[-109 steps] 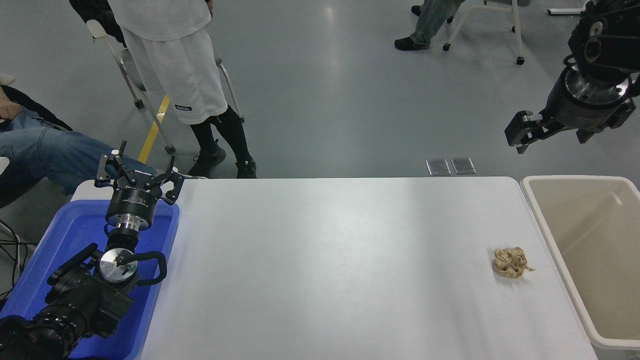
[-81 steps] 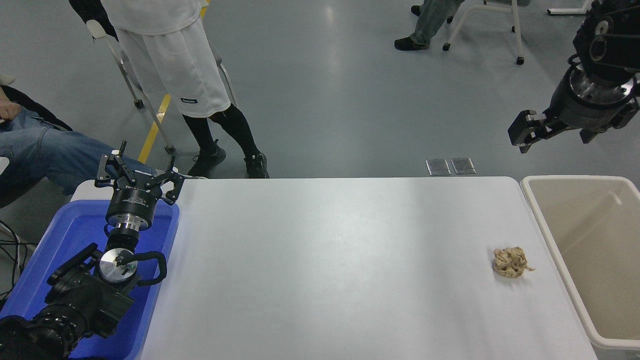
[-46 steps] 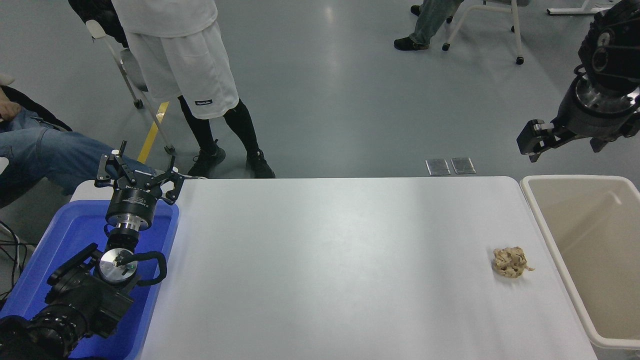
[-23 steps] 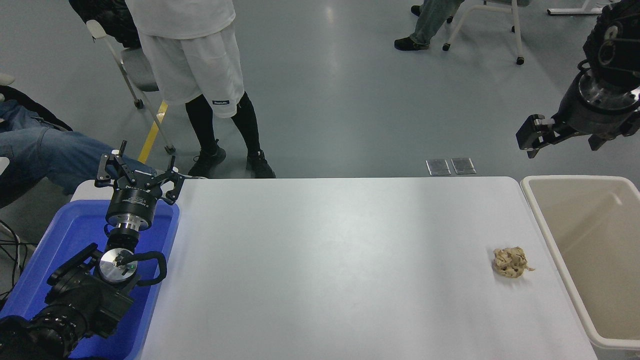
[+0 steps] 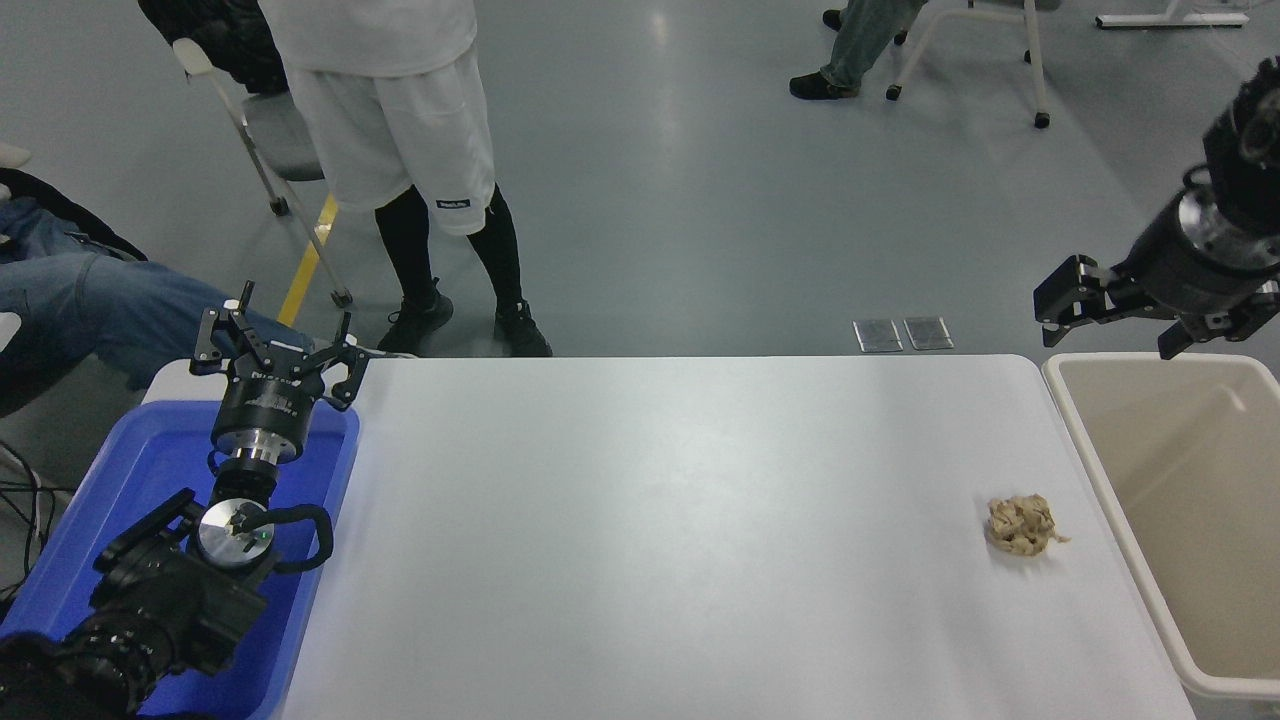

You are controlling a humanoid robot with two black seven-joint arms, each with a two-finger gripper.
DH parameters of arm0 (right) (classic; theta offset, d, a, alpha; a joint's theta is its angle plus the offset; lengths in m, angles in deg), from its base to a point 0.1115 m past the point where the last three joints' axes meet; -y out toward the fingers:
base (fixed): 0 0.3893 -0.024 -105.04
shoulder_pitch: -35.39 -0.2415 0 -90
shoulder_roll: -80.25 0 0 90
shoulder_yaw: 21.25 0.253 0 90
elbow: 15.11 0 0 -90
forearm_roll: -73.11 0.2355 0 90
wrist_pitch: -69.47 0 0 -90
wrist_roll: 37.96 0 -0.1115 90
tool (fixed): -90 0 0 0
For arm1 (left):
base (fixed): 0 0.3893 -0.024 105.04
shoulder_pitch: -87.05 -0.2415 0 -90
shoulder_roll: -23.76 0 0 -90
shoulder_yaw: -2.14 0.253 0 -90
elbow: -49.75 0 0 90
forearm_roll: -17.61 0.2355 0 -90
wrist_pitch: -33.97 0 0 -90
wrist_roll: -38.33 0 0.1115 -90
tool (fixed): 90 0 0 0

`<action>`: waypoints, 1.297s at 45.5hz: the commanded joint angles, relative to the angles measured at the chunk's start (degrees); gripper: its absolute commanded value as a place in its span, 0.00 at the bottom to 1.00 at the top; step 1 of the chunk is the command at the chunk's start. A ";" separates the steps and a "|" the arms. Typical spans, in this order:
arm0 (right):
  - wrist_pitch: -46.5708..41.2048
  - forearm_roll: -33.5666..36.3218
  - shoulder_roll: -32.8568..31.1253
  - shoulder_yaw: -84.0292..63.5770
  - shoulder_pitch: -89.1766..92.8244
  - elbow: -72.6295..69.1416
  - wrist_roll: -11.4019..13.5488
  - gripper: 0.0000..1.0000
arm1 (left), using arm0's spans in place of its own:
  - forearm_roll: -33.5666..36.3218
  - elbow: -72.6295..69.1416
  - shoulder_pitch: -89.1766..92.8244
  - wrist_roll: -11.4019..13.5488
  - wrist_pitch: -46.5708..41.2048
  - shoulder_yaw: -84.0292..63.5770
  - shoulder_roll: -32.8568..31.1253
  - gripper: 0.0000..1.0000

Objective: Pick up paper ball place in dustbin

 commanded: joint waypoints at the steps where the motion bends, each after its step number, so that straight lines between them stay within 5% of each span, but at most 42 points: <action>1: 1.66 -8.66 -1.24 2.77 10.50 2.37 0.09 1.00 | -0.01 0.00 0.00 0.00 0.03 0.00 0.00 0.99; 20: 18.80 -10.26 2.45 5.84 20.25 4.22 0.09 1.00 | -0.01 0.00 0.00 0.00 0.03 0.00 0.00 0.99; 40: 21.18 -10.44 2.27 11.21 26.32 10.02 -0.09 1.00 | -0.01 0.00 0.00 0.00 0.03 0.00 0.00 0.99; 59: 32.96 -10.87 2.27 16.57 35.37 10.37 -0.27 1.00 | -0.01 0.00 0.00 0.00 0.03 0.00 0.00 0.99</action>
